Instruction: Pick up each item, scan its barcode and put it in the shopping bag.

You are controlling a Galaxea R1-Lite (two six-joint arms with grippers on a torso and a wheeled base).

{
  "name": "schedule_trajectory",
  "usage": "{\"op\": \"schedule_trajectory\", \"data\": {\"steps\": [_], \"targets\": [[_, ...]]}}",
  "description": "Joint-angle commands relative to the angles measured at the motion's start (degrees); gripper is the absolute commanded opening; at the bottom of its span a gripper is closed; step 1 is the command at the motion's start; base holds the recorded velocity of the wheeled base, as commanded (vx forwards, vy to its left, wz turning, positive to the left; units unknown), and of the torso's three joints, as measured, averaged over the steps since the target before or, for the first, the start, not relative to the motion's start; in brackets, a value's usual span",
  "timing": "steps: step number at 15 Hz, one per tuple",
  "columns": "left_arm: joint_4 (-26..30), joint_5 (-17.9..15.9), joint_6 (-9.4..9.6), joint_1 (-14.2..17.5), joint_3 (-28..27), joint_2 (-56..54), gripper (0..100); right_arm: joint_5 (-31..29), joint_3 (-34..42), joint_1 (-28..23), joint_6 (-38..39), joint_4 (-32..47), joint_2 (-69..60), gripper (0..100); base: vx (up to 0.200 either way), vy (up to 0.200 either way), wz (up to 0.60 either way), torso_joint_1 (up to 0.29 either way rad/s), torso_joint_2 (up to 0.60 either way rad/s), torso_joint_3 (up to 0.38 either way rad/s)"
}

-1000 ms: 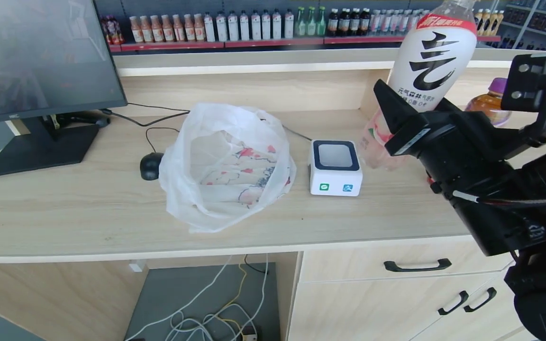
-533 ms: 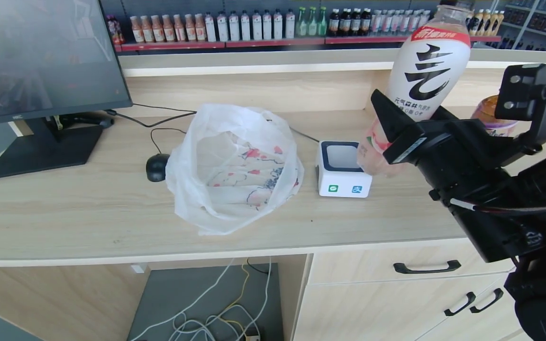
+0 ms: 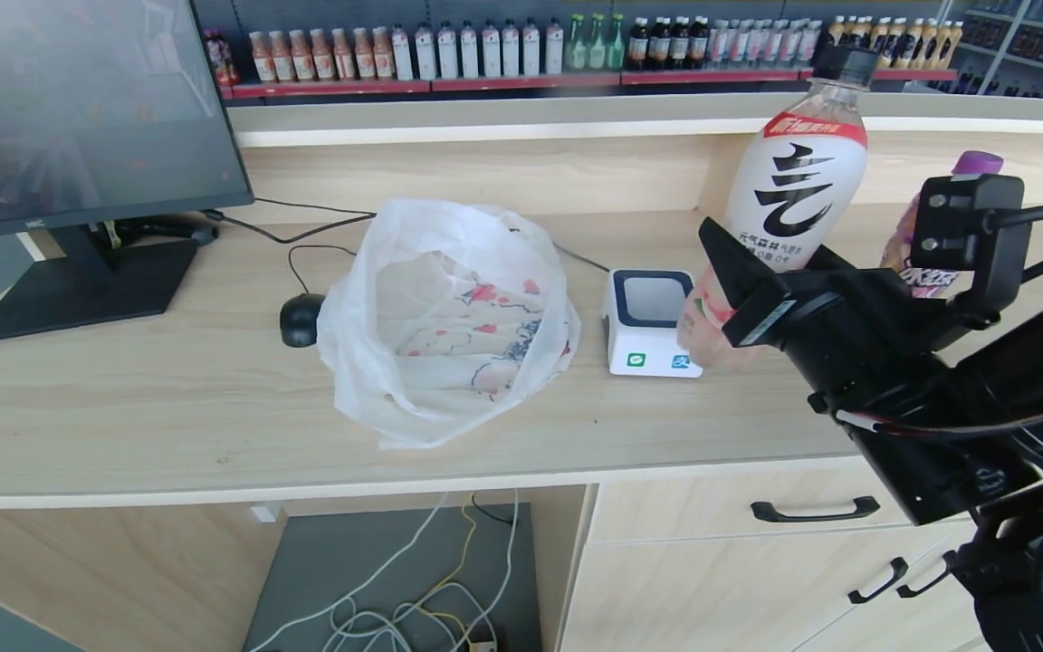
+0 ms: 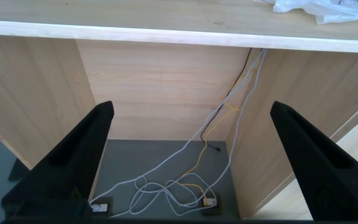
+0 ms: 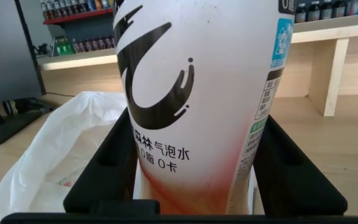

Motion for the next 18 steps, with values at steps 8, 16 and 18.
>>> {"op": "schedule_trajectory", "data": {"steps": [8,16,18], "targets": [[-0.01,0.00,0.00,0.00,0.00,0.06,100,-0.01,-21.01,-1.62,15.08,4.03,14.38,0,0.000,0.000,0.00,0.000,0.00,0.000],[-0.01,0.00,0.00,0.00,0.00,0.06,100,0.17,-35.43,-6.10,42.15,22.93,13.76,0,0.000,0.000,0.00,0.000,0.00,0.000],[-0.01,0.00,0.00,0.00,0.00,0.06,100,0.61,-36.48,-8.91,49.89,28.73,13.94,0,0.000,0.000,0.00,0.000,0.00,0.000]]}}
